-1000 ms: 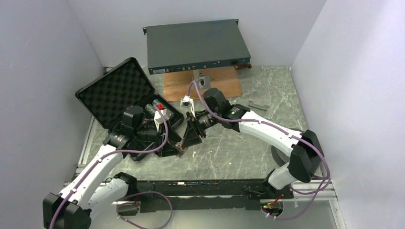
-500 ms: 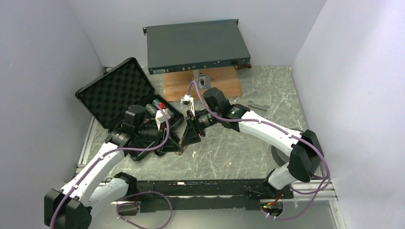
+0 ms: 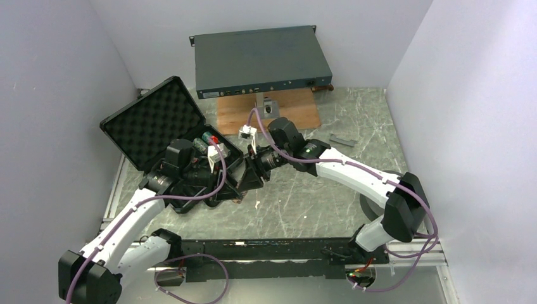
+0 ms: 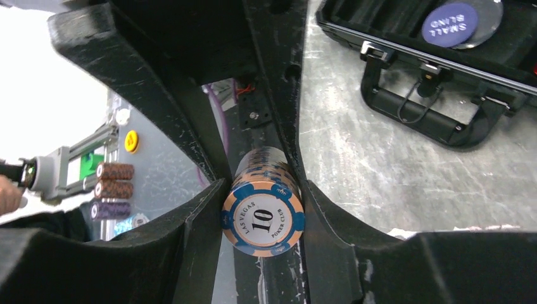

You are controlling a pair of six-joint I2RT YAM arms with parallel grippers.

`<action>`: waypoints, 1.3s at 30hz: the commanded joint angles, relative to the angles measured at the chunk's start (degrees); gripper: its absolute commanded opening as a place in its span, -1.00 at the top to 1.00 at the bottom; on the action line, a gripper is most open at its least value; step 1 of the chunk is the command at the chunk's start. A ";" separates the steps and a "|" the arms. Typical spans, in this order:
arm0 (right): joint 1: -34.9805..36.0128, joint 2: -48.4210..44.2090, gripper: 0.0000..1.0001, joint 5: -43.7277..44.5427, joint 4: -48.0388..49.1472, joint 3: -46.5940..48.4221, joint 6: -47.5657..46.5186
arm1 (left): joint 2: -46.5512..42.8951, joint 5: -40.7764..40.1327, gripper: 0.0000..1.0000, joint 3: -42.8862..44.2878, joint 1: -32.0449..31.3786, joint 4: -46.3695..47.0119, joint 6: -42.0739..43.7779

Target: Pack up texas hold em set

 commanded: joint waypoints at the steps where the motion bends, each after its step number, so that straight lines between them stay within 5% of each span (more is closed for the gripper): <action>1: -0.01 -0.17 -0.01 10.68 1.28 2.09 1.93 | -0.88 -4.43 1.00 3.07 -0.04 -0.62 2.86; 7: -0.31 -1.28 -0.48 19.22 -0.07 1.89 3.65 | -1.26 -6.99 1.00 3.38 0.04 -1.28 3.34; 13: -0.88 -3.64 -0.71 31.60 -2.17 2.28 5.88 | -1.29 -9.82 1.00 3.77 0.13 -2.10 3.79; 22: -1.16 -8.56 -0.74 62.85 -2.13 -2.17 6.75 | 0.51 -31.56 1.00 5.60 0.31 -5.72 0.05; 39: -1.16 -10.87 -0.94 74.16 -0.70 -4.91 6.58 | 0.70 -54.47 1.00 4.80 1.41 -7.30 -12.63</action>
